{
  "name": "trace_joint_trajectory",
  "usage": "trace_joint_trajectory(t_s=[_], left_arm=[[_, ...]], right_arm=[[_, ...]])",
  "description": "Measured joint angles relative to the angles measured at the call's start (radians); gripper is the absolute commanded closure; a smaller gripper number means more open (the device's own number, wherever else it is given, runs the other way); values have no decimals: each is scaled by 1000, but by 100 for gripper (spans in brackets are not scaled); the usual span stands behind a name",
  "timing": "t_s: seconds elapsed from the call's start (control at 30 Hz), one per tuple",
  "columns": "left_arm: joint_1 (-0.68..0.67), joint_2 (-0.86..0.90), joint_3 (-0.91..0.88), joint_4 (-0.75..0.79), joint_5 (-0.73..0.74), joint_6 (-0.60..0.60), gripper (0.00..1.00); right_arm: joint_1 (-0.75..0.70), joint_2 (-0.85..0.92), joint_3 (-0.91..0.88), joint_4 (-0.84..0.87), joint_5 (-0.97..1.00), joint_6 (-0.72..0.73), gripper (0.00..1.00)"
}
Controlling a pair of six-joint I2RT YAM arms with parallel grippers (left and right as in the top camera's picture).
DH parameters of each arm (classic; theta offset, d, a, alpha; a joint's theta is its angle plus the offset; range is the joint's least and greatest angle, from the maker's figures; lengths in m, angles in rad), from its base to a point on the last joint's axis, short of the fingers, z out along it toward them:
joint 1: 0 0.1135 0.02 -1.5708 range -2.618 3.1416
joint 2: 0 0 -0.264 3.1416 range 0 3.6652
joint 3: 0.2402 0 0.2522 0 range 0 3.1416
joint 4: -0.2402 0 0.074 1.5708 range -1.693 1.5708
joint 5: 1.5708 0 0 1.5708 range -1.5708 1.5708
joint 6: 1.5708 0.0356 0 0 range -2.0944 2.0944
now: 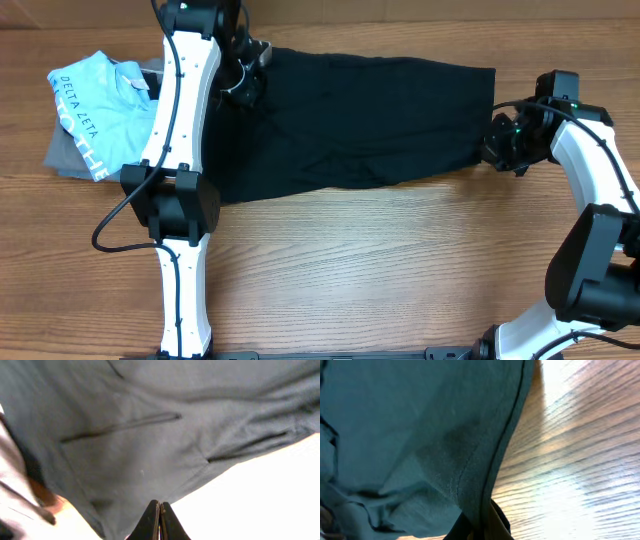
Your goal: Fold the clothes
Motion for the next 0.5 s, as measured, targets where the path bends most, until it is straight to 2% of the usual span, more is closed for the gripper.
trace_joint_trajectory(t_s=[0.23,0.33,0.5], left_arm=[[-84,0,0,-4,25,0,96],[-137,-5,0,-4,11,-22,96],[-211,-83,-29,-4,-90,-88,96]], right_arm=[[0,0,0,-7,-34,47,96],[2,0,0,31,-55,148,96],[50,0,-14,205,-57,364,96]])
